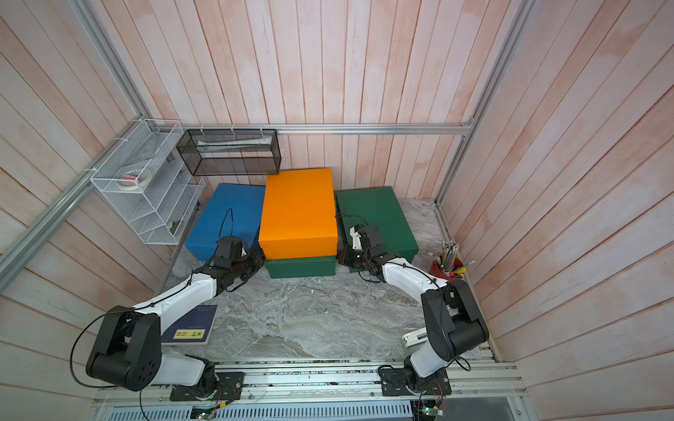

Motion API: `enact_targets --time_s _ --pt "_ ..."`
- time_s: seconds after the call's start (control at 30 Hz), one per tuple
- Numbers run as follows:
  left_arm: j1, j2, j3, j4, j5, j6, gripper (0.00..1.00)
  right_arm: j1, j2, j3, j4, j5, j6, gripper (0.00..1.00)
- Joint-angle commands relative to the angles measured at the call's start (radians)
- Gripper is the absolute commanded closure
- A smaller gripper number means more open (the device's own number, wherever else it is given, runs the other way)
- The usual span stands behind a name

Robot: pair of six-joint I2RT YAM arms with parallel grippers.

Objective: Stack the shoeboxes
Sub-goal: Move the shoeboxes to the center of the board.

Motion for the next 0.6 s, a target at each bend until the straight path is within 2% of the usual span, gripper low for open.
enact_targets --time_s 0.0,0.2,0.37,0.43,0.57 --pt "-0.026 -0.047 -0.021 -0.018 0.032 -0.006 0.88 0.051 -0.057 -0.024 0.032 -0.045 0.033 1.00" --pt "-0.032 -0.107 -0.069 -0.039 0.032 -0.019 0.88 0.085 -0.150 -0.094 0.022 -0.016 0.074 1.00" --pt "-0.042 -0.226 -0.136 -0.100 0.017 -0.049 0.88 0.092 -0.226 -0.133 -0.058 0.025 0.067 1.00" --pt "-0.064 -0.309 -0.136 -0.161 -0.021 -0.052 0.88 0.090 -0.255 -0.120 -0.134 0.064 0.040 1.00" --pt "-0.168 -0.470 -0.073 -0.336 -0.162 -0.072 0.88 0.069 -0.314 -0.076 -0.278 0.122 -0.016 1.00"
